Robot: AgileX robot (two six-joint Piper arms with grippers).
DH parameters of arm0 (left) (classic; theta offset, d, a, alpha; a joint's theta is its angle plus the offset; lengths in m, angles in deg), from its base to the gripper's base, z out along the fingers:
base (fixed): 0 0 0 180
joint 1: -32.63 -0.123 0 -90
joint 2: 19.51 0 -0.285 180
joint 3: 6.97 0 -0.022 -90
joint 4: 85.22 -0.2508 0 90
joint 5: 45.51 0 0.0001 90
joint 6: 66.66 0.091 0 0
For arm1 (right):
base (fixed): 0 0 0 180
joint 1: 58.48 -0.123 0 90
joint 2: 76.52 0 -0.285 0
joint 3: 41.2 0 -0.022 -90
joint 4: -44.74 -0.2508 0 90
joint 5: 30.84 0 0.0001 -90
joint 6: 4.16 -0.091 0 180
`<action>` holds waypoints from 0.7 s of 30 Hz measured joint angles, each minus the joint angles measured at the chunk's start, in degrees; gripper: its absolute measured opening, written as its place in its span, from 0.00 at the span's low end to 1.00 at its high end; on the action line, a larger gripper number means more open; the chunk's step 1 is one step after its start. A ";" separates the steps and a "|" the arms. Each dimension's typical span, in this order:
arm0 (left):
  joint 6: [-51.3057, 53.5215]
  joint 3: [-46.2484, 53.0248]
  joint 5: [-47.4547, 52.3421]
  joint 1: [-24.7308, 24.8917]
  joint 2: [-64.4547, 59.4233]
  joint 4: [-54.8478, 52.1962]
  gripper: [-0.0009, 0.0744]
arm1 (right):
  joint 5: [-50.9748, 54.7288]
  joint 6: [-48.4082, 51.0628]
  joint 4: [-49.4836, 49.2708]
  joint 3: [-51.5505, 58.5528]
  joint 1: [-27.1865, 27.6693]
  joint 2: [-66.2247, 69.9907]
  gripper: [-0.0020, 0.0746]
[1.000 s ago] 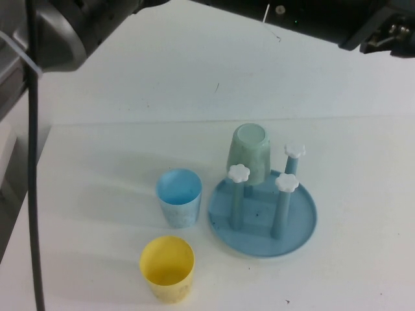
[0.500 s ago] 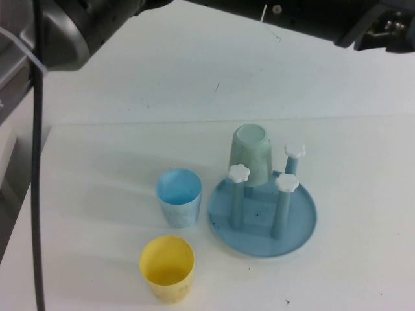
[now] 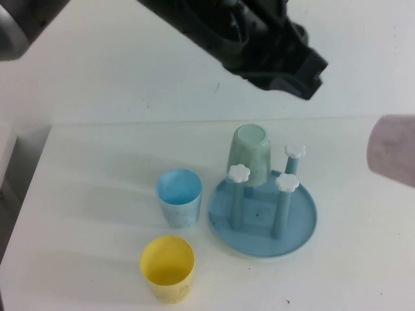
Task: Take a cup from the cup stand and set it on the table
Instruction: Place the cup on the table
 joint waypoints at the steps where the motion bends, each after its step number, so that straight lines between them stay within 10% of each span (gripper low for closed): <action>1: -0.84 0.93 0.00 0.00 0.39 -2.40 0.02 | 2.97 -1.06 2.15 -1.48 0.00 1.98 0.05; 21: -6.32 45.12 -4.59 -0.08 28.15 -18.75 0.01 | -0.35 -19.55 38.29 -4.77 -24.11 34.72 0.05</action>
